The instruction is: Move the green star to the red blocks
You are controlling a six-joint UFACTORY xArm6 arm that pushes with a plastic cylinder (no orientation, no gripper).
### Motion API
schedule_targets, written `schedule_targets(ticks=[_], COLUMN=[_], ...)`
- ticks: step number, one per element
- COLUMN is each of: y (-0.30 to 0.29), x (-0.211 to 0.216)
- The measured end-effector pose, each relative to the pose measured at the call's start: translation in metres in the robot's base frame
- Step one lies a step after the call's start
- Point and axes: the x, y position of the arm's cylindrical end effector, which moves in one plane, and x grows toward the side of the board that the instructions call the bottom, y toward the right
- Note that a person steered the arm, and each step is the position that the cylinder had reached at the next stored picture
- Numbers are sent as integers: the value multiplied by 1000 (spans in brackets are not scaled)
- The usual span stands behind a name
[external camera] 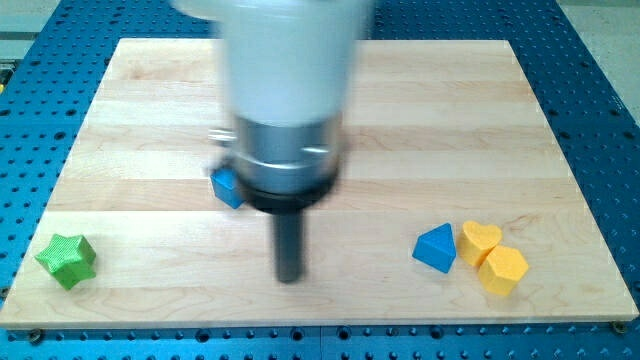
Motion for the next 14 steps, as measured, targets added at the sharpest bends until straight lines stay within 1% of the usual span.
schedule_targets(ticks=[1,3,4,5,6,7,8,9,10,11,12,14], y=[-106,-142,-155,-107,-89,-33,54,-16,36,138,134,-126], x=[-11,-50,-62,-74,-89,-79,-68,-97,-121,-82,-82,-85])
